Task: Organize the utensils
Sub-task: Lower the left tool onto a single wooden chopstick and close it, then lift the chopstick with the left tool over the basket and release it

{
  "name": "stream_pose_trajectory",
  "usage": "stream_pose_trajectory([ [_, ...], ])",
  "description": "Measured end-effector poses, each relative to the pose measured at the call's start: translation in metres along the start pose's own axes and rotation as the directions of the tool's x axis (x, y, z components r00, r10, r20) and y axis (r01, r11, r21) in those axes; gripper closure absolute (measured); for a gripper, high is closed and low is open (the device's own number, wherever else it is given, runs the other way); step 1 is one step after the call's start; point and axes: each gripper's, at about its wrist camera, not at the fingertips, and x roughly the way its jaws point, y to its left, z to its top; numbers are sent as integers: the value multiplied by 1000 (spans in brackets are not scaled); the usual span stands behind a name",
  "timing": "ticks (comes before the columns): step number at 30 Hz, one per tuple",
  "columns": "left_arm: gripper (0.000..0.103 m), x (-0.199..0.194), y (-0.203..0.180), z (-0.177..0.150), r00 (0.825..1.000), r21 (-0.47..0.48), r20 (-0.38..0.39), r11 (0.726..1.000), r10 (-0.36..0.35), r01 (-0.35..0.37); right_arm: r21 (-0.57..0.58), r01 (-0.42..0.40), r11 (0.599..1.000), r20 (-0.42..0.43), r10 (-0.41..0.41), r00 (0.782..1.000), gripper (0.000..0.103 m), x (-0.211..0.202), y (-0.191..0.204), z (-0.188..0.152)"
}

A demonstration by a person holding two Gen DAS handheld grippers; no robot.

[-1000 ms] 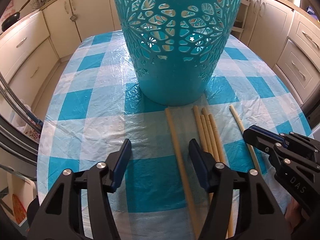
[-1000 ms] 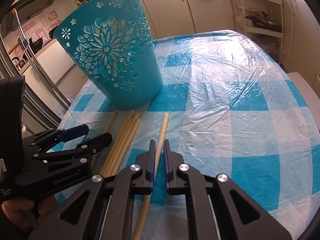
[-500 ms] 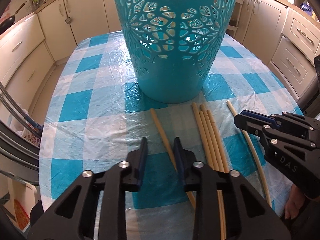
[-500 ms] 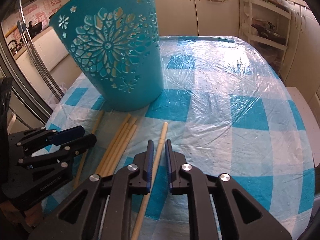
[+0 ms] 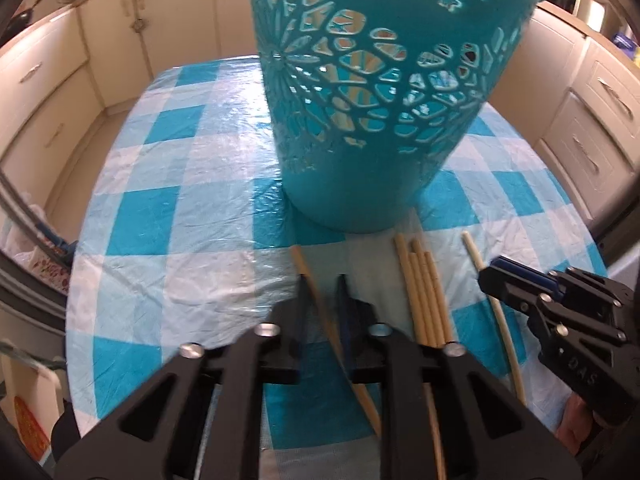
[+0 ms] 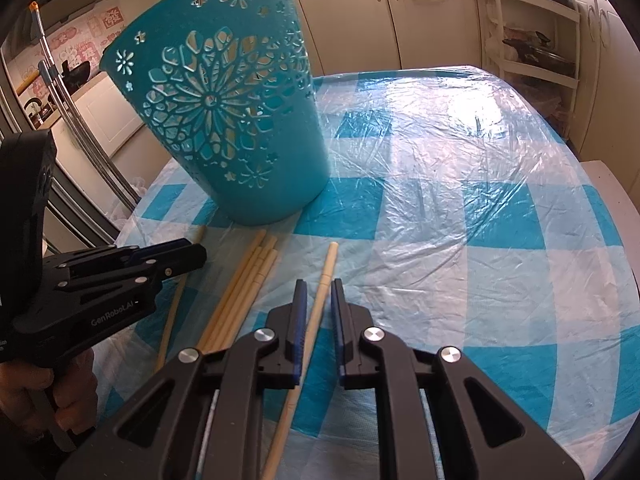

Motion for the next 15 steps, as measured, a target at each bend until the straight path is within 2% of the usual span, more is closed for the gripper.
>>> stream_pose_trajectory([
  [1, 97, 0, 3, 0, 998, 9, -8, 998, -62, 62, 6, -7, 1000, 1, 7, 1000, 90, 0, -1, 0],
  [4, 97, -1, 5, -1, 996, 58, -22, 995, -85, 86, 23, -23, 999, 2, 23, 1000, 90, 0, -4, 1],
  [8, 97, -2, 6, 1, 997, 98, -47, 993, -53, 58, 35, -36, 999, 3, 36, 999, 90, -1, -6, 1],
  [15, 96, 2, -7, 5, 998, 159, -49, 987, 46, -37, 47, -52, 998, 3, 52, 999, 90, -2, -11, 1],
])
